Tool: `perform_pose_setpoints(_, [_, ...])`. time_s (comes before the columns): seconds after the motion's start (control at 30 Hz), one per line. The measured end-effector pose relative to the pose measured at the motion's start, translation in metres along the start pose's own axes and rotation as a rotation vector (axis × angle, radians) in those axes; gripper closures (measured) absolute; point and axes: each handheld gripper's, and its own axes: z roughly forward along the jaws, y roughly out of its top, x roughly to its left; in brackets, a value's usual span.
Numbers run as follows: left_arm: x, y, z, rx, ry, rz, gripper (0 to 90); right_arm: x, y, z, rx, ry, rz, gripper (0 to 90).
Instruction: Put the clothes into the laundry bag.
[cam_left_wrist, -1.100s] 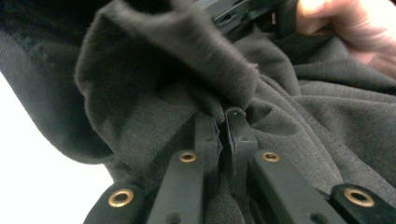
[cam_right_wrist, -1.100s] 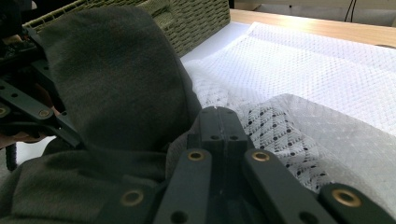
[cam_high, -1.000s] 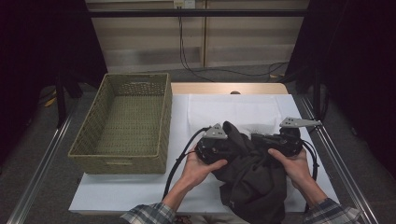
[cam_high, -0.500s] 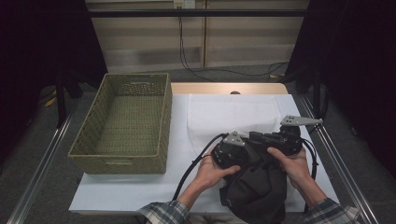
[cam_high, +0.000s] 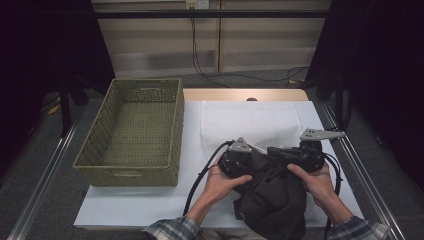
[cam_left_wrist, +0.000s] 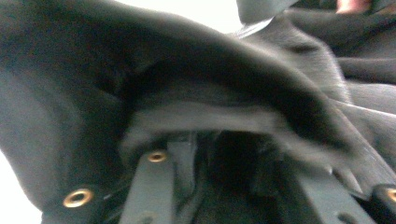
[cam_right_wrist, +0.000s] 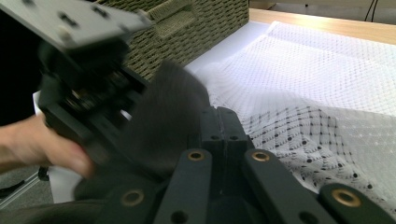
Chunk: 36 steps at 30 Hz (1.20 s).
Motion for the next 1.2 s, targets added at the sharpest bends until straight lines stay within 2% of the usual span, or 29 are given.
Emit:
perform_pose_setpoints(0.1, [0.002,-0.002,-0.016,-0.048,0.010,-0.009,55.0,-0.001,0.001,0.001,-0.006,0.000,0.002,90.0])
perform_pose_setpoints(0.17, [0.004,-0.004,-0.027,-0.048,0.018,-0.004,50.3,-0.002,0.000,0.000,-0.006,0.001,0.001,90.0])
perform_pose_setpoints(0.2, [0.005,-0.006,-0.032,-0.052,0.036,-0.006,48.3,-0.002,0.000,0.000,-0.006,0.000,0.000,90.0])
perform_pose_setpoints(0.3, [0.012,-0.008,-0.042,-0.056,0.073,-0.015,36.4,-0.002,0.001,0.001,-0.008,-0.003,0.008,90.0])
perform_pose_setpoints(0.33, [0.016,-0.009,-0.042,-0.056,0.075,-0.027,29.5,-0.002,0.001,0.001,-0.008,-0.002,0.008,90.0])
perform_pose_setpoints(0.4, [0.019,-0.011,-0.036,-0.027,0.108,-0.017,20.0,-0.003,0.001,0.002,-0.010,-0.003,0.004,90.0])
perform_pose_setpoints(0.43, [0.020,-0.012,-0.028,-0.013,0.093,-0.023,16.6,-0.003,0.001,0.002,-0.009,-0.005,0.004,90.0])
perform_pose_setpoints(0.5, [0.020,-0.014,-0.014,0.029,0.110,-0.029,11.4,-0.003,0.002,0.003,-0.007,-0.003,0.009,90.0])
perform_pose_setpoints(0.57, [0.019,-0.017,0.002,0.035,0.078,-0.046,11.0,-0.004,0.002,0.002,-0.012,-0.005,0.007,90.0])
perform_pose_setpoints(0.63, [0.016,-0.017,0.008,0.047,0.062,-0.043,18.9,-0.005,0.003,0.002,-0.014,-0.005,0.011,90.0])
perform_pose_setpoints(0.67, [0.015,-0.017,0.011,0.042,0.043,-0.040,26.7,-0.005,0.003,0.002,-0.014,-0.004,0.009,90.0])
perform_pose_setpoints(0.7, [0.015,-0.017,0.012,0.043,0.019,-0.038,40.0,-0.006,0.004,0.002,-0.018,-0.004,0.011,90.0])
perform_pose_setpoints(0.8, [0.013,-0.013,0.011,0.054,-0.016,-0.018,62.0,-0.007,0.006,0.004,-0.018,-0.009,0.013,90.0])
perform_pose_setpoints(0.87, [0.011,-0.011,0.008,0.045,-0.036,-0.012,72.7,-0.008,0.008,0.008,-0.019,-0.008,0.014,90.0])
perform_pose_setpoints(0.97, [0.010,-0.008,0.002,0.005,-0.075,-0.027,76.3,-0.007,0.012,0.014,-0.015,-0.013,0.004,90.0])
perform_pose_setpoints(1.07, [0.005,-0.005,0.003,-0.007,-0.094,-0.014,76.7,-0.006,0.017,0.017,-0.024,-0.010,0.001,90.0])
perform_pose_setpoints(1.1, [0.004,-0.005,0.005,0.001,-0.087,-0.007,76.8,-0.006,0.018,0.017,-0.027,-0.009,-0.001,90.0])
perform_pose_setpoints(1.2, [0.005,-0.008,0.016,0.064,-0.016,0.003,78.2,-0.002,0.022,0.013,-0.044,-0.003,-0.006,90.0])
